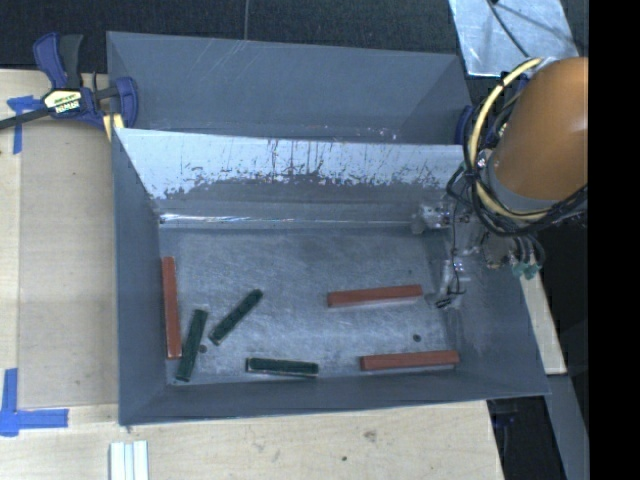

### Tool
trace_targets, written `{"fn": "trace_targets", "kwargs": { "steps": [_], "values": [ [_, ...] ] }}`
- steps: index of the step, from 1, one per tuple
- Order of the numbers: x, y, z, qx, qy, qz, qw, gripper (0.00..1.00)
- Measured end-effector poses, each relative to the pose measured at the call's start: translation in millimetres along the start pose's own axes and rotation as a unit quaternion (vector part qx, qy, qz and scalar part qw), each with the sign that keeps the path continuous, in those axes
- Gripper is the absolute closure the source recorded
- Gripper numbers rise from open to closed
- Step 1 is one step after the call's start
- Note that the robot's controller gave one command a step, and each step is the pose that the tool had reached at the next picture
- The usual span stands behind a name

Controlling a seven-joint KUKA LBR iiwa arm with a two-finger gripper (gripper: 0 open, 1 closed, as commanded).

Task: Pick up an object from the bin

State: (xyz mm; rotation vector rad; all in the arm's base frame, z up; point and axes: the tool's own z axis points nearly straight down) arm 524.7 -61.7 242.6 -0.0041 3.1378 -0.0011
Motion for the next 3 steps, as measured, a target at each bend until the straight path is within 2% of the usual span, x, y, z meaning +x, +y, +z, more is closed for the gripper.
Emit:
{"fn": "trace_targets", "kwargs": {
  "steps": [1, 2, 3],
  "values": [
    [-51.9, -5.1, 176.1, 0.0, 0.0022, -0.012, 0.9999, 0.0],
    [-55.2, -4.9, 169.9, 0.0, -0.0032, -0.013, 0.9999, 1.0],
    [-31.8, -11.1, 20.2, 0.001, -0.0038, -0.009, 1.0, 1.0]
  ]
}}
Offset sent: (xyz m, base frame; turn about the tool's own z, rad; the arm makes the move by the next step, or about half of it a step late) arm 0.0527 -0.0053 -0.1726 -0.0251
